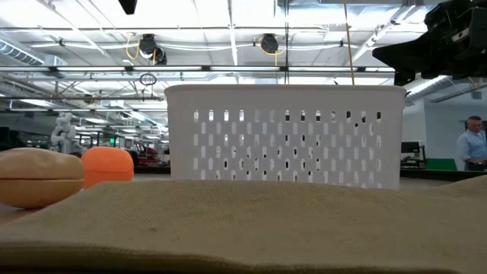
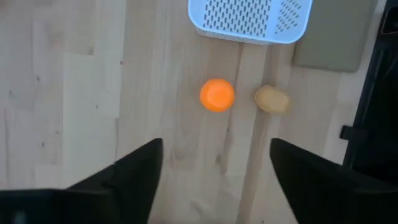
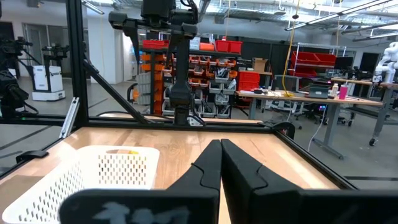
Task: Pick and placing Produce into tupperware
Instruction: Put the orange into the basket
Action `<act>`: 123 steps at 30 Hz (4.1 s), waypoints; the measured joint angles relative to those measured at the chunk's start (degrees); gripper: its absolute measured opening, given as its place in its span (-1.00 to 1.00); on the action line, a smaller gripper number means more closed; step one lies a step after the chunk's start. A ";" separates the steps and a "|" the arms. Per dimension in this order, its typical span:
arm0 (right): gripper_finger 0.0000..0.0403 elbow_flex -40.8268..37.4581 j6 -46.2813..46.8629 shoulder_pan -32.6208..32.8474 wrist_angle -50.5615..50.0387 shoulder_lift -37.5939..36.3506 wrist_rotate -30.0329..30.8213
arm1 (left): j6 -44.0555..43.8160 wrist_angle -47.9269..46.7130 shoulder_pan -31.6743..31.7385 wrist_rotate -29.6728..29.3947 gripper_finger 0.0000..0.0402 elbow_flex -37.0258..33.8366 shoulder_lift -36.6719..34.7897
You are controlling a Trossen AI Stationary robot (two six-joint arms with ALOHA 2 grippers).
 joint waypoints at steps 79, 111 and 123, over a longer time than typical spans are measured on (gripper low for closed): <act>-1.00 0.01 -0.04 0.00 -0.44 0.02 0.00 | 7.53 52.28 -2.04 2.91 0.88 -46.61 0.02; -1.00 0.00 -0.04 0.00 -0.42 0.02 0.00 | 10.15 68.42 -1.97 -0.85 0.87 -57.66 0.02; -1.00 0.02 -0.11 0.00 -0.42 0.02 -0.01 | 11.37 68.43 -1.99 -0.85 0.85 -57.66 0.02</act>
